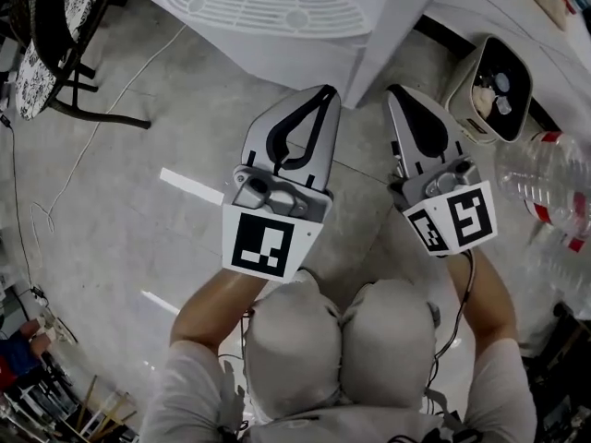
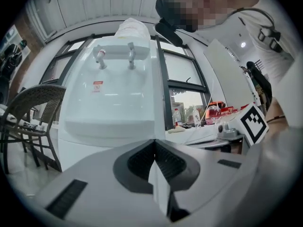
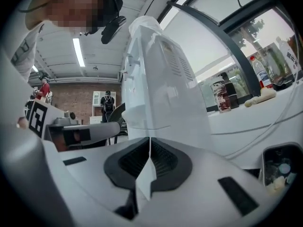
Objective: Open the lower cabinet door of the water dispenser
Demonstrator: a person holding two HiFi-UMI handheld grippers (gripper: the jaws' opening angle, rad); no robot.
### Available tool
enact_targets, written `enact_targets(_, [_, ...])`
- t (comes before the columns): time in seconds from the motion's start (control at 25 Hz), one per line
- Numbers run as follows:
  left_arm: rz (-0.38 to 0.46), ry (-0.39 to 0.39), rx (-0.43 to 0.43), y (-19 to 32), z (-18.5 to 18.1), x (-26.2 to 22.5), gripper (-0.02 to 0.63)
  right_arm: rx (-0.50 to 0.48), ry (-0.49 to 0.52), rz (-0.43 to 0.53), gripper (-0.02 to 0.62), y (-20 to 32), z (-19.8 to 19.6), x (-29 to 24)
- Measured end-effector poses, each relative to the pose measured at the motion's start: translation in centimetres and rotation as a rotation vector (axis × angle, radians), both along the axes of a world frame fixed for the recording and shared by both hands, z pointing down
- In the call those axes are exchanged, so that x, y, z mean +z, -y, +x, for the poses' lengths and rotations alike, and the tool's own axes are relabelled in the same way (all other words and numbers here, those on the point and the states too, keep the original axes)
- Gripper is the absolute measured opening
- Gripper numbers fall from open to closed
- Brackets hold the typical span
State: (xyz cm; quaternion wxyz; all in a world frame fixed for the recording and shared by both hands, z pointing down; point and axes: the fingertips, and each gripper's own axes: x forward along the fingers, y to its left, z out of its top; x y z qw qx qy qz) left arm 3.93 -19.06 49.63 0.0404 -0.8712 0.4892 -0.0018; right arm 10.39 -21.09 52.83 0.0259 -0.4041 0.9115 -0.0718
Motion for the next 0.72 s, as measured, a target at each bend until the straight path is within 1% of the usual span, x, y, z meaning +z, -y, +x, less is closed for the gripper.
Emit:
enact_targets(0.16, [-0.007, 0.001, 0.007, 0.5, 0.6, 1.6, 0.003, 0.001, 0.005, 0.018, 0.020, 0.3, -0.2, 0.6])
enact_targets(0.4, [0.004, 0.012, 0.033, 1.0, 2.2, 2.8, 0.003, -0.013, -0.029, 0.041, 0.024, 1.1, -0.3, 2.1])
enact_targets(0.56, [0.012, 0.023, 0.031, 1.6, 2.9, 3.6, 0.003, -0.030, -0.051, 0.053, 0.094, 1.6, -0.6, 3.4])
enact_targets(0.72, [0.007, 0.040, 0.024, 2.1, 3.3, 4.5, 0.003, -0.016, -0.042, 0.055, 0.113, 2.4, -0.3, 4.3])
